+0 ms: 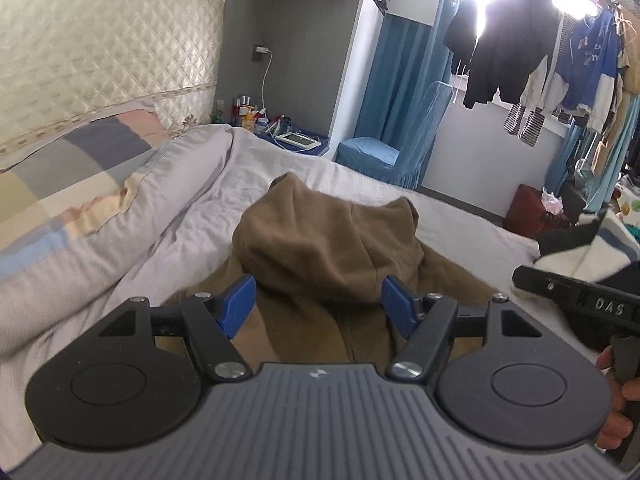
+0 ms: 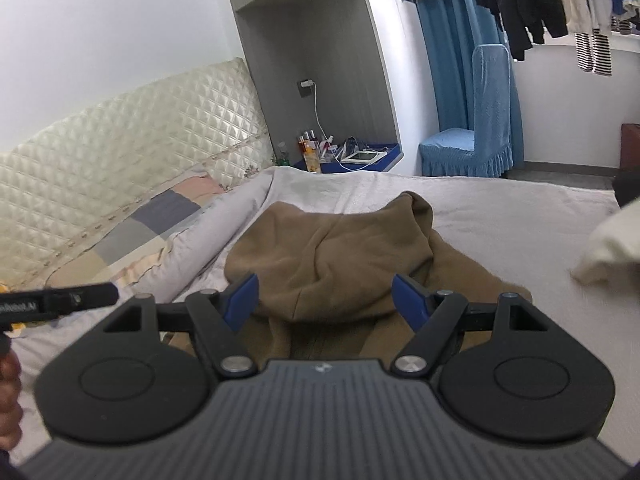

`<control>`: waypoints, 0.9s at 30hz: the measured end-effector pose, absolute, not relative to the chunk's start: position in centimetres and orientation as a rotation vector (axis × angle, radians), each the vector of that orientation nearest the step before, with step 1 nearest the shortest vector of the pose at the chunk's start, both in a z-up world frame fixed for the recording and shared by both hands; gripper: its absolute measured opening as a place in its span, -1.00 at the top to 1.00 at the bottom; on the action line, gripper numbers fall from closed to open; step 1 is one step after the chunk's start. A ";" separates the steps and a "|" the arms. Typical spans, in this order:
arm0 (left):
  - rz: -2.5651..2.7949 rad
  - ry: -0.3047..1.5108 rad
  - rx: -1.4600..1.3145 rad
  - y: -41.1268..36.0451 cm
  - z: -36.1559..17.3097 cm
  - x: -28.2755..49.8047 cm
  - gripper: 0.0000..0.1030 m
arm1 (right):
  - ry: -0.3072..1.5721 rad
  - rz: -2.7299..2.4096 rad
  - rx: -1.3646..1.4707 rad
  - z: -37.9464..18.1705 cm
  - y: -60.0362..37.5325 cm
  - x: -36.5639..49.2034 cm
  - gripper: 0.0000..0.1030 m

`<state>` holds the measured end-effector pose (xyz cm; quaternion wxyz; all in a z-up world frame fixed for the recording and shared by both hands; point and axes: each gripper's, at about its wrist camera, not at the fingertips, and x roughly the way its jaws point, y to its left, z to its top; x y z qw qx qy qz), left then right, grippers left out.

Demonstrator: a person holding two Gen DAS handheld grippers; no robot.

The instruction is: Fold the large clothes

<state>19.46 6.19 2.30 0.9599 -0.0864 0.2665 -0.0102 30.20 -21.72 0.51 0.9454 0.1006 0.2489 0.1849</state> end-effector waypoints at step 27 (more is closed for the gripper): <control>-0.302 0.741 -0.236 0.7 -14.1 14.8 0.04 | 0.681 0.375 0.310 -8.7 -22.0 26.9 -0.48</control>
